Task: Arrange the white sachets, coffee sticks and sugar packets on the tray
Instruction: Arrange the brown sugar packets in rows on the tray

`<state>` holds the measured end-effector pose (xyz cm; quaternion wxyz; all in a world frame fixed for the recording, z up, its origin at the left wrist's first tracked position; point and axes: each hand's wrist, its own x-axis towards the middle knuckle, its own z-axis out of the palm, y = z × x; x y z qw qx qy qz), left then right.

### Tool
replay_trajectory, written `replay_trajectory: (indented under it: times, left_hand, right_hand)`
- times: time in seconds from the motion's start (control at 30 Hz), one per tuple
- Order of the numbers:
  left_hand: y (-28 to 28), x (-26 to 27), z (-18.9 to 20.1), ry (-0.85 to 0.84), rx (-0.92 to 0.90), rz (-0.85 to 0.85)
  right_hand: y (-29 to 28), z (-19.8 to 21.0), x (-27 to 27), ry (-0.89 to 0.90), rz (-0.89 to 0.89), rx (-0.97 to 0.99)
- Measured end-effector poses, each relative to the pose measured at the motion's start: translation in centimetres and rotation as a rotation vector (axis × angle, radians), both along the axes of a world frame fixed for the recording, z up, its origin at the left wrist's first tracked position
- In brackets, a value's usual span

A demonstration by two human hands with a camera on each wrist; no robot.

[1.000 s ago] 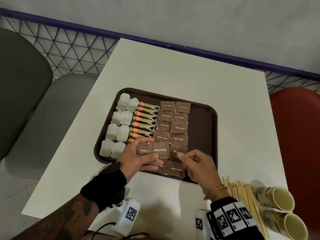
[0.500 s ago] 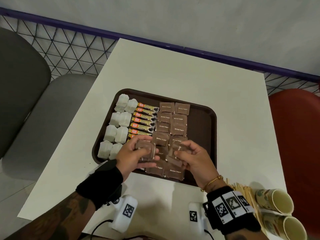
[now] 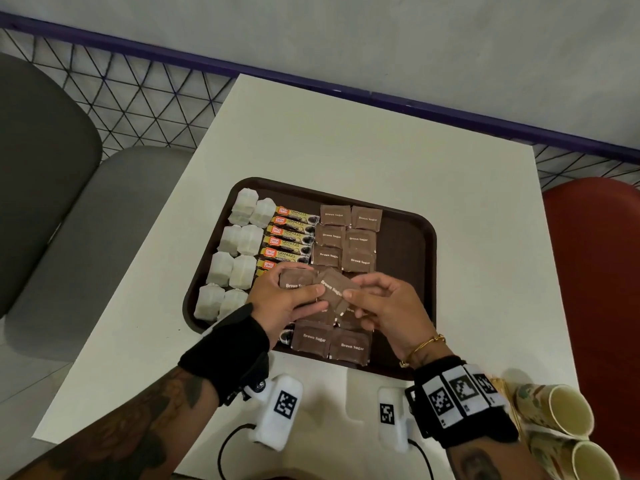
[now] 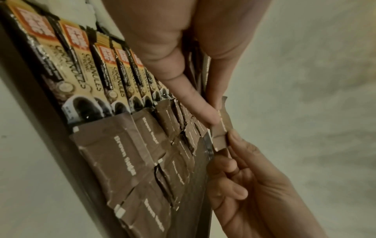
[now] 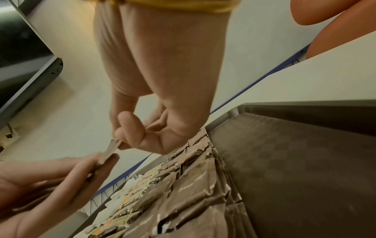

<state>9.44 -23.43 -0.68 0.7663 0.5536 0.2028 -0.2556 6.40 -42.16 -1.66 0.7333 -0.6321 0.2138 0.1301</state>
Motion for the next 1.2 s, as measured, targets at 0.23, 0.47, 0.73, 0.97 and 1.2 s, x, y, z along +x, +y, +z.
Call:
replay_trajectory:
  times: [0.23,0.47,0.73,0.97,1.2]
  left_hand:
    - [0.3,0.2,-0.2,0.036,-0.164,0.03]
    - [1.0,0.6,-0.1,-0.034,-0.114,0.059]
    - [1.1,0.9,0.0,-0.059,-0.137,0.065]
    - [1.0,0.8,-0.3,-0.095,-0.065,0.016]
    - [0.0,0.6,-0.4,-0.103,-0.004,0.021]
  right_hand:
    - [-1.3,-0.3,2.6,0.01,-0.132,-0.089]
    - [-5.1,-2.2,8.7,0.085,-0.101,-0.396]
    - [-4.6,-4.5,11.0,0.068,-0.149,-0.686]
    - [-2.4,-0.1,8.0,-0.036,0.019,-0.587]
    - [0.8,0.5,4.2,-0.007,0.235,-0.229]
